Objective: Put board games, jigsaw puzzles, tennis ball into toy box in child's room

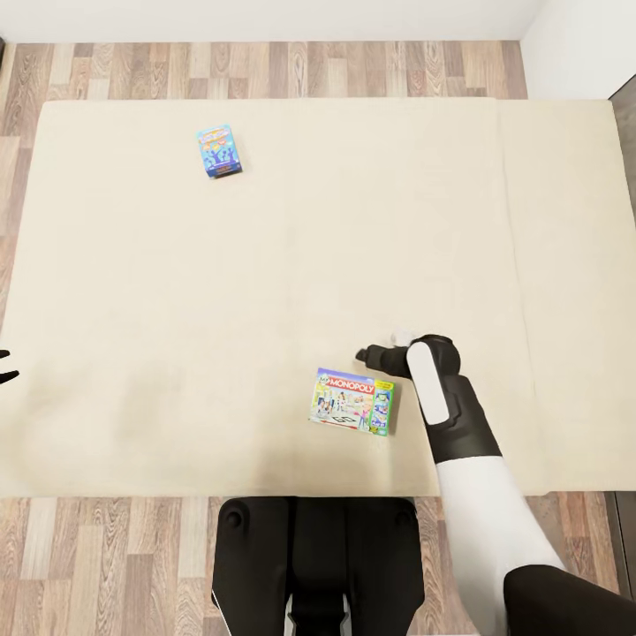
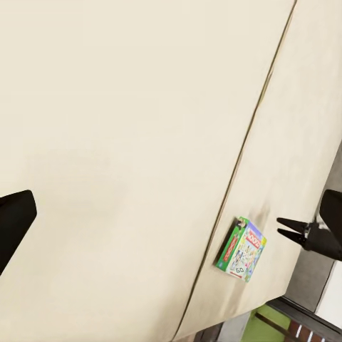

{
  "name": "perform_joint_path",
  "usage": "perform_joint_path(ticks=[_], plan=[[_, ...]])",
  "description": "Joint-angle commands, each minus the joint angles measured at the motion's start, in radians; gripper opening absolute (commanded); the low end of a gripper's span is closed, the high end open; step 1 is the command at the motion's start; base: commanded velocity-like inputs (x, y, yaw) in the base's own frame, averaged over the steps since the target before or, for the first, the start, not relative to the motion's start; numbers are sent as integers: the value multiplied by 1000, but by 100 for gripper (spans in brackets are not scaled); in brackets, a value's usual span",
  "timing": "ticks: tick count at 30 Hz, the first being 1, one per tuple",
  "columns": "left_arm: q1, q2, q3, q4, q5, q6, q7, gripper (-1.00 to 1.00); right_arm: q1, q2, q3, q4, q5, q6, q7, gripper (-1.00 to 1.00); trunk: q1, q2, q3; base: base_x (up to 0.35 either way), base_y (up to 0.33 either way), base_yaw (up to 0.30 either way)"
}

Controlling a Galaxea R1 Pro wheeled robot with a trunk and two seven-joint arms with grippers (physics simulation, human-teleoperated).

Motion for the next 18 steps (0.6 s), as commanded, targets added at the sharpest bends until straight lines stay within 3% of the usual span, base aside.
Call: perform_joint_path(ticks=[1, 12, 18], plan=[[-1, 0, 1, 1, -2, 11, -4, 100, 7, 0, -1, -10, -11, 2, -10, 100, 1, -2, -1, 0, 0, 0], [-1, 0, 1, 1, -2, 11, -4, 100, 101, 0, -2, -140, -13, 2, -10, 100, 1, -2, -1, 0, 0, 0], [-1, 0, 1, 0, -2, 11, -4, 100, 111, 0, -4, -149, -39, 2, -9, 100, 1, -2, -1, 0, 0, 0]])
